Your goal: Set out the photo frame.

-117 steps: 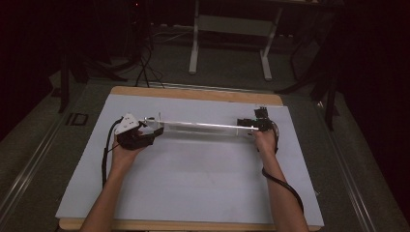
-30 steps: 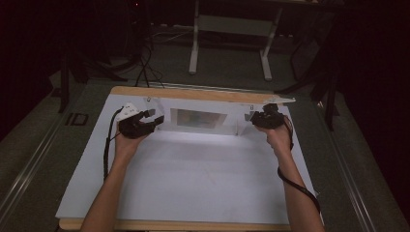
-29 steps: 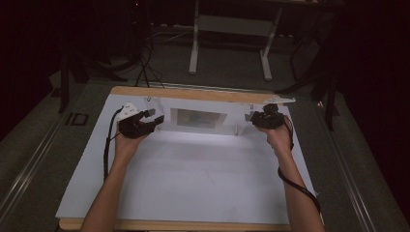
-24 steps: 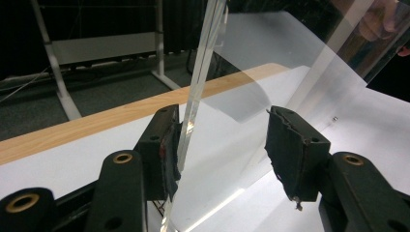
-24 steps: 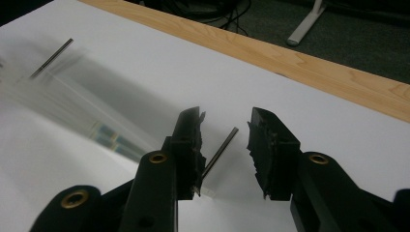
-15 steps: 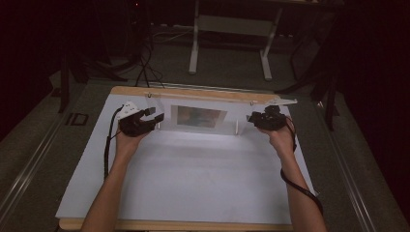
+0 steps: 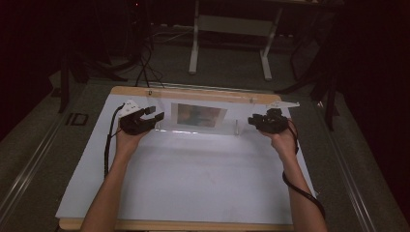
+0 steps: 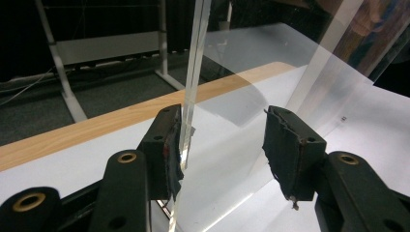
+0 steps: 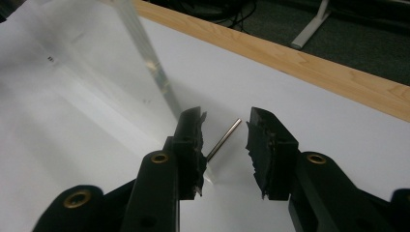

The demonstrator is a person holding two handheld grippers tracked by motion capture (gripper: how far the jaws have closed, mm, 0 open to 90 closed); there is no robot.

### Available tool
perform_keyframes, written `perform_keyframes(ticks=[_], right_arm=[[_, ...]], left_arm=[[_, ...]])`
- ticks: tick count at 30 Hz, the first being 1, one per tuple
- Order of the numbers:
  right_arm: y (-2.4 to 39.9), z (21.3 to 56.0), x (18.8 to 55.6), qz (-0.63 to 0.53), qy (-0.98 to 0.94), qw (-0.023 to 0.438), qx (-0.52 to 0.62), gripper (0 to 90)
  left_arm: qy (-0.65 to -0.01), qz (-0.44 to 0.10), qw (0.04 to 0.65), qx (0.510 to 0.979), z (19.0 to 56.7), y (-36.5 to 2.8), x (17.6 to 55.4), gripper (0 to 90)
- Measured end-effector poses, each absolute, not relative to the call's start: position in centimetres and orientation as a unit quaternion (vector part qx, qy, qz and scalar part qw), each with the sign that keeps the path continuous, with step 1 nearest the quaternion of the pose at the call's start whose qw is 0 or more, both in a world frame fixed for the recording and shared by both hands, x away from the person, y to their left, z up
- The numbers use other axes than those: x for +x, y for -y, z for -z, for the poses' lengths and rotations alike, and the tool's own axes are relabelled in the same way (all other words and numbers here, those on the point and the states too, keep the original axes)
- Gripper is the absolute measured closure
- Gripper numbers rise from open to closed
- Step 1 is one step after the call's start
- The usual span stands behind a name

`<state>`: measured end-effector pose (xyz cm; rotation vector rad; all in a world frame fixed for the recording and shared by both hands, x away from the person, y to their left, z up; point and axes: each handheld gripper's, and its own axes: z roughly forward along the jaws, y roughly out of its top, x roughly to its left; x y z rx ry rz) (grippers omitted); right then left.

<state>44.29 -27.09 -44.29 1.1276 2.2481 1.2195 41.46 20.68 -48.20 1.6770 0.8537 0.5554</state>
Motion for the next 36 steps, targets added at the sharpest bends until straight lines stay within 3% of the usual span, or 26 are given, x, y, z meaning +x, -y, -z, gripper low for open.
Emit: perform_keyframes(ticks=[16,25,36], right_arm=[[27.0,44.4,43.4,-0.441,-0.799,0.162,0.375,63.9],[25.7,44.0,43.7,-0.454,-0.8,0.161,0.358,56.5],[24.3,44.5,44.5,-0.463,-0.795,0.165,0.355,54.5]], left_arm=[[-0.366,-0.233,0.559,0.707,48.2,-20.7,41.8,49.8],[-0.368,-0.232,0.561,0.704,48.3,-20.7,41.9,49.8],[-0.374,-0.234,0.562,0.7,48.3,-20.6,42.2,49.7]])
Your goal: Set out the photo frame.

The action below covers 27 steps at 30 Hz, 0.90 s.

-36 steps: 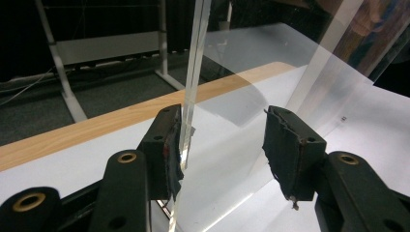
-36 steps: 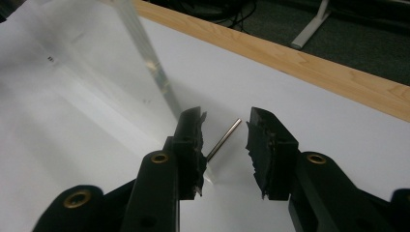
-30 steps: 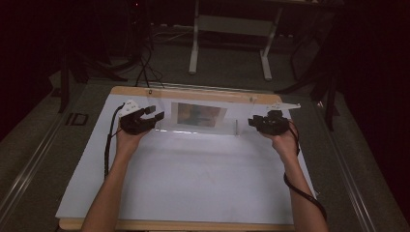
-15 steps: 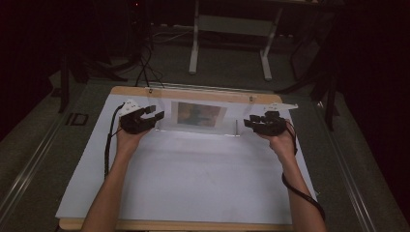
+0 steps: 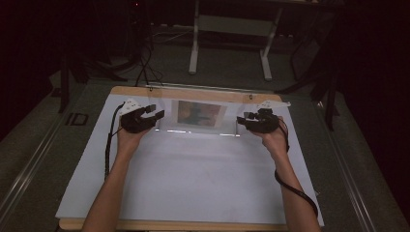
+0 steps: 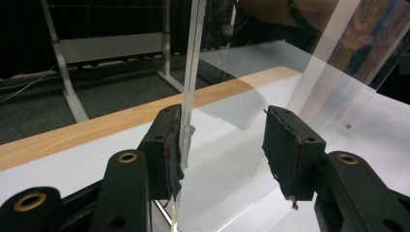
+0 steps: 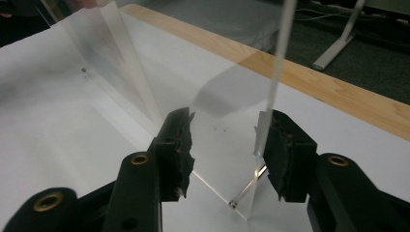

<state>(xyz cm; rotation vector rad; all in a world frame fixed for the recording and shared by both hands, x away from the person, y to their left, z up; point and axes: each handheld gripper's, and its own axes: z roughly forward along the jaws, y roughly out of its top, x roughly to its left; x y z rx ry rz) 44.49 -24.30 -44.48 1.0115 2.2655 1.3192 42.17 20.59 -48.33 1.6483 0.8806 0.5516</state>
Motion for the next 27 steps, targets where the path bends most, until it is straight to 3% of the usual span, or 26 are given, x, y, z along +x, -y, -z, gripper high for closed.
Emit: perform_keyframes(ticks=[27], right_arm=[[23.5,45.5,45.5,-0.477,-0.771,0.201,0.37,54.2]], left_arm=[[-0.407,-0.245,0.556,0.682,48.3,-19.9,43.6,48.8]])
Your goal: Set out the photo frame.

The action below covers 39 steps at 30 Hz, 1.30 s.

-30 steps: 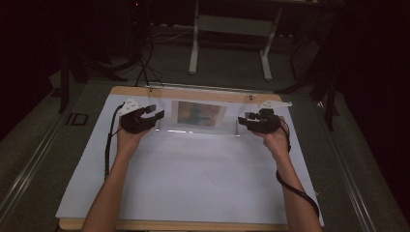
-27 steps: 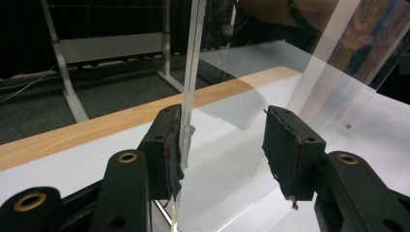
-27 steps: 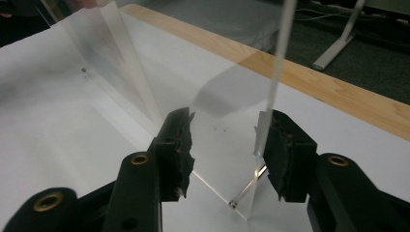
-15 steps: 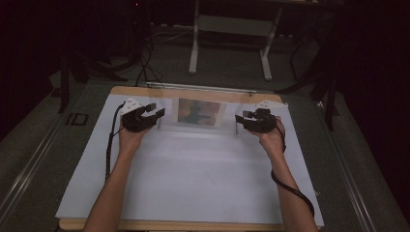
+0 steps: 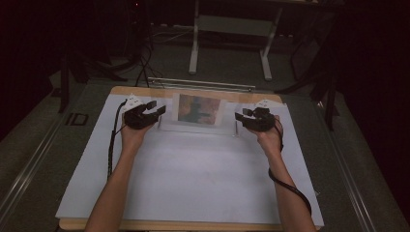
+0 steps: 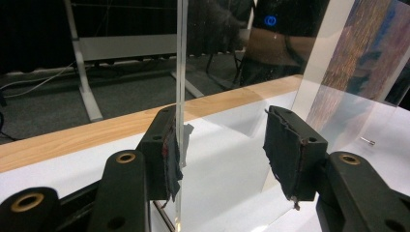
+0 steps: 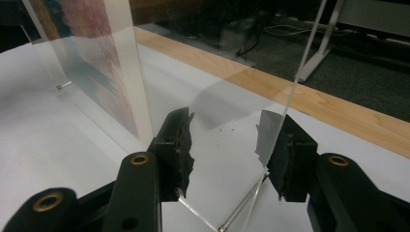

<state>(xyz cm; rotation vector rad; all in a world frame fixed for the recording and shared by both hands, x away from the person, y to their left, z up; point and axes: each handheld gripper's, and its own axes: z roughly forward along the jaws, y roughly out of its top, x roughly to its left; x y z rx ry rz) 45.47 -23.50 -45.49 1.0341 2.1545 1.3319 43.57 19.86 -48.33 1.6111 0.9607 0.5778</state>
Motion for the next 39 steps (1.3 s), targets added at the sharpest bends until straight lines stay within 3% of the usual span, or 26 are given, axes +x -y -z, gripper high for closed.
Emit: perform_keyframes(ticks=[19,39], right_arm=[[23.4,45.8,46.9,-0.487,-0.758,0.192,0.388,53.6],[23.6,45.4,45.9,-0.482,-0.762,0.187,0.39,54.1]], left_arm=[[-0.433,-0.241,0.549,0.673,48.2,-19.5,44.9,48.1],[-0.444,-0.233,0.546,0.671,47.8,-19.1,43.9,47.4]])
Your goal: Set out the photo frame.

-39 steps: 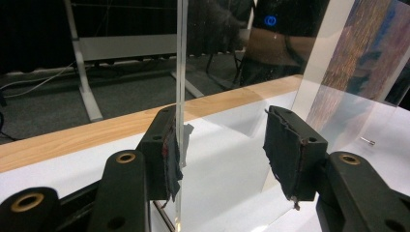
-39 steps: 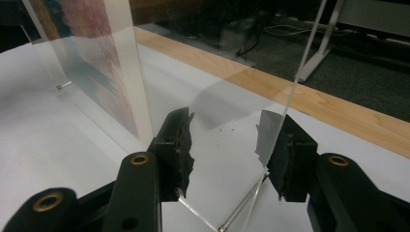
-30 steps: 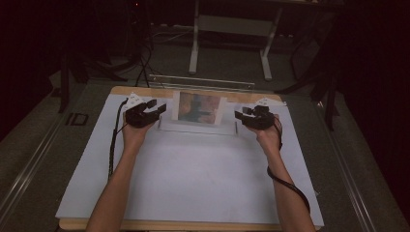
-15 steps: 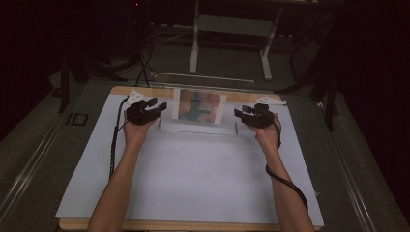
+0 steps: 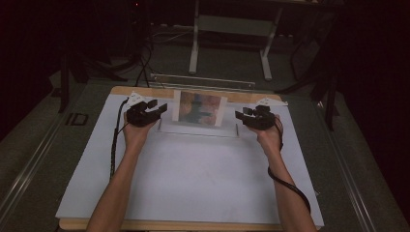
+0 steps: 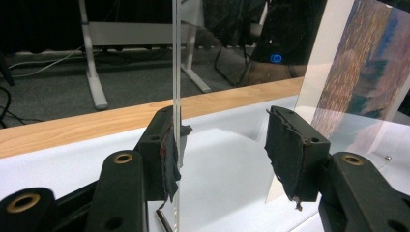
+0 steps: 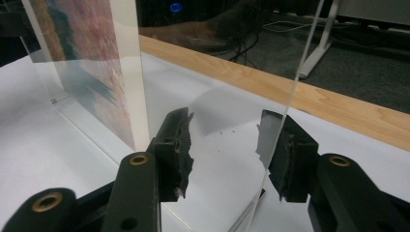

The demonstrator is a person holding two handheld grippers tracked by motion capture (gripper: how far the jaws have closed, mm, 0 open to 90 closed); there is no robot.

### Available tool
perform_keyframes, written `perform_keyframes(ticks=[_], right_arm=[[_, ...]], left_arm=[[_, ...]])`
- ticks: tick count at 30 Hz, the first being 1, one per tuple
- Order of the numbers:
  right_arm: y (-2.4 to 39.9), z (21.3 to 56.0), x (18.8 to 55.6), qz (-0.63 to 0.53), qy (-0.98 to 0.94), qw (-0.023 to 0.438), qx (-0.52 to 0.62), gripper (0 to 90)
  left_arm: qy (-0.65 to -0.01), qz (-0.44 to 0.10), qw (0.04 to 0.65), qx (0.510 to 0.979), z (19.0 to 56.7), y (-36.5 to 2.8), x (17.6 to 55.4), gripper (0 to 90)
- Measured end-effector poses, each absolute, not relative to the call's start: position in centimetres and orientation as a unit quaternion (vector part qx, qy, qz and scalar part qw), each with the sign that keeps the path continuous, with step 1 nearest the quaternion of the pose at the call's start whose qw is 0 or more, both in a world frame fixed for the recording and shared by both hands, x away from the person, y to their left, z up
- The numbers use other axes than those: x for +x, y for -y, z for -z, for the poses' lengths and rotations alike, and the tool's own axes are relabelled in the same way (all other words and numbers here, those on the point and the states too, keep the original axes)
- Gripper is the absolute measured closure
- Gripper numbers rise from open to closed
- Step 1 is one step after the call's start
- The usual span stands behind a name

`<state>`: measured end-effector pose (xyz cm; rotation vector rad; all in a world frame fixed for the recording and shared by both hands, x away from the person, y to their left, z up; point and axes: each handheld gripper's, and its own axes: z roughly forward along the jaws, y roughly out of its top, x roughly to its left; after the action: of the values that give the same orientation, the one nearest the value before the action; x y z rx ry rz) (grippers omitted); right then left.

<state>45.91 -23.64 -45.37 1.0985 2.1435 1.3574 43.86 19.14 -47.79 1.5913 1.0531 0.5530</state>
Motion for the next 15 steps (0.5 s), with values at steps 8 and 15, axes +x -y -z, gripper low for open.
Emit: perform_keyframes(ticks=[8,15], right_arm=[[23.8,45.2,44.8,-0.485,-0.762,0.185,0.388,54.5],[24.1,45.1,43.9,-0.489,-0.761,0.183,0.385,54.6]], left_arm=[[-0.449,-0.226,0.543,0.672,47.4,-19.1,43.0,47.5],[-0.454,-0.221,0.546,0.668,47.4,-19.0,42.1,47.8]])
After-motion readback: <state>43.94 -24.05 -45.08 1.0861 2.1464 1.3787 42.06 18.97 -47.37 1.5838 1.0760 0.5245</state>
